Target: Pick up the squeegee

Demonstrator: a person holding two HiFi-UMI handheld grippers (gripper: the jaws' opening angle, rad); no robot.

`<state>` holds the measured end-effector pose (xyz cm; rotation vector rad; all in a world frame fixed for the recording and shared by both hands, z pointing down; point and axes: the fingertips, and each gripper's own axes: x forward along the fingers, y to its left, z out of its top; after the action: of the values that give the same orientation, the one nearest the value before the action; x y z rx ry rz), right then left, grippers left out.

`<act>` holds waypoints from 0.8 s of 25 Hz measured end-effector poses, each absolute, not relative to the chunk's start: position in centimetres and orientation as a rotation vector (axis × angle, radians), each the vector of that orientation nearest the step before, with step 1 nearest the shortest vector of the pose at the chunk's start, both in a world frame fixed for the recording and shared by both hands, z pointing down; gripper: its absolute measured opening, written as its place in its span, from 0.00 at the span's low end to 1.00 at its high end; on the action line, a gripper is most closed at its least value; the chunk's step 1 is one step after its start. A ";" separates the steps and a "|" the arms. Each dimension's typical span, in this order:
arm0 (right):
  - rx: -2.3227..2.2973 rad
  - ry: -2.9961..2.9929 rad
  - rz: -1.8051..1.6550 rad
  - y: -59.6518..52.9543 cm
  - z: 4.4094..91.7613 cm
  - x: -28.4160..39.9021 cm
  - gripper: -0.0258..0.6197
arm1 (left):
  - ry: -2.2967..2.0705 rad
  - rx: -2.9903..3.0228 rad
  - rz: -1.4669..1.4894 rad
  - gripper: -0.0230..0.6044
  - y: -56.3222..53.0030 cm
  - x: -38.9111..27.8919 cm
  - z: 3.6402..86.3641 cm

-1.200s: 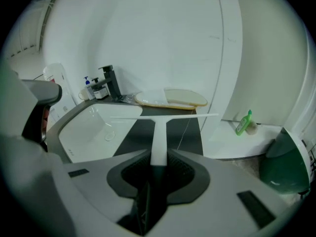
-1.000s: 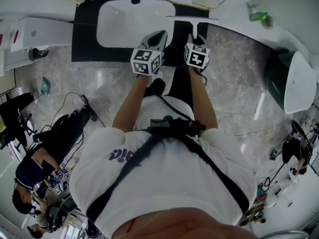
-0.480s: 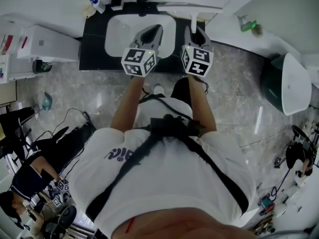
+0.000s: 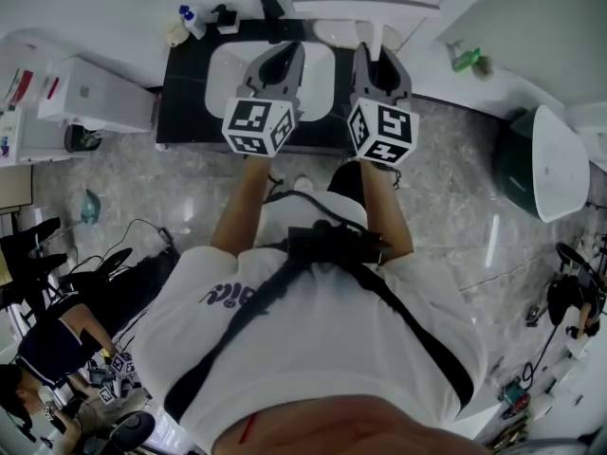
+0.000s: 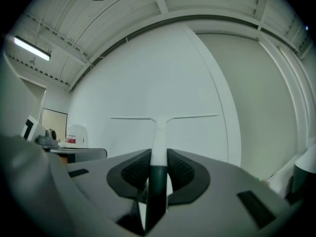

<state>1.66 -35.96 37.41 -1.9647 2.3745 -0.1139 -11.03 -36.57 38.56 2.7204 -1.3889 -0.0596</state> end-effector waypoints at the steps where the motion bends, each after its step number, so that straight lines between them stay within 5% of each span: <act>1: -1.961 2.364 -0.098 -35.7 36.9 1.7 0.19 | -1.393 2.725 -0.065 0.06 -36.4 -11.1 38.2; 20: -1.971 2.316 -0.008 -35.3 34.3 2.2 0.19 | -1.341 2.776 -0.093 0.06 -36.2 -9.7 36.5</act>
<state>2.19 -35.33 34.28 -1.9709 2.3160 -0.0084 -9.69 -36.23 36.48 2.7764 -1.3406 -0.0932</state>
